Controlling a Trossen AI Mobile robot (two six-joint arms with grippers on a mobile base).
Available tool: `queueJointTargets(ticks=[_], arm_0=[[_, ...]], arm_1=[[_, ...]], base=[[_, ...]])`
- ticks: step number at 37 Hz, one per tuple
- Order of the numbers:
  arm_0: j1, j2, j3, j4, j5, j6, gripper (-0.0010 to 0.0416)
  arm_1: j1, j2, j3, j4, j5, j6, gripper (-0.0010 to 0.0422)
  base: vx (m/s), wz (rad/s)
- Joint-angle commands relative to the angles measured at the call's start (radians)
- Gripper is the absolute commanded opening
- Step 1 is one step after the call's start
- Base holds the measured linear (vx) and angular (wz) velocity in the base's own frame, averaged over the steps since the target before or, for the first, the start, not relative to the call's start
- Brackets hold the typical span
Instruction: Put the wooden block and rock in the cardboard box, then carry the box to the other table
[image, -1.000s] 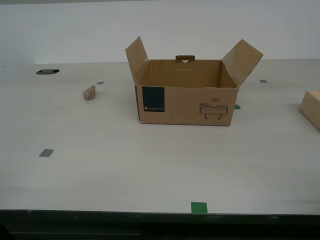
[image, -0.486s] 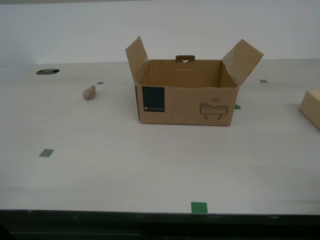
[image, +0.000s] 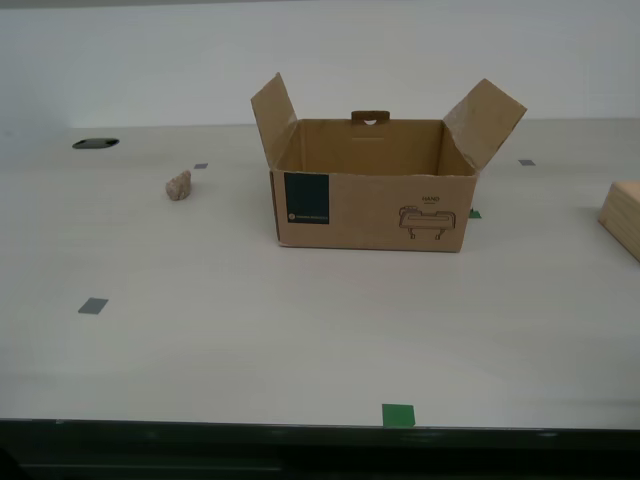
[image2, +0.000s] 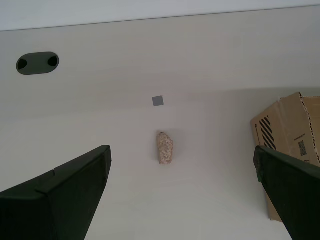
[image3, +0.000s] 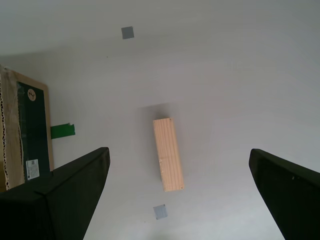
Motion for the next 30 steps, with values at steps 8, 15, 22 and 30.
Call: queueJointTargets(ticks=[8,15,22,30], arm_0=[[0.0,0.0,0.001,0.0,-0.003,0.002,0.039],[0.0,0.0,0.001,0.002,-0.003,0.006,0.0389],[0.0,0.005,0.001,0.007,-0.003,0.006,0.0389],[0.001,0.041,0.0,0.007,-0.005,0.005,0.0389]], arm_1=[[-0.001,0.0,0.001,0.001,0.0,0.0,0.0391],[-0.001,0.0,0.001,0.006,0.0,-0.002,0.0391],[-0.001,0.0,0.0,0.006,0.0,-0.001,0.0391],[-0.001,0.0,0.0,0.007,0.0,-0.02,0.0391]], base=[[0.0,0.0],[0.0,0.0],[0.0,0.0],[0.0,0.0]])
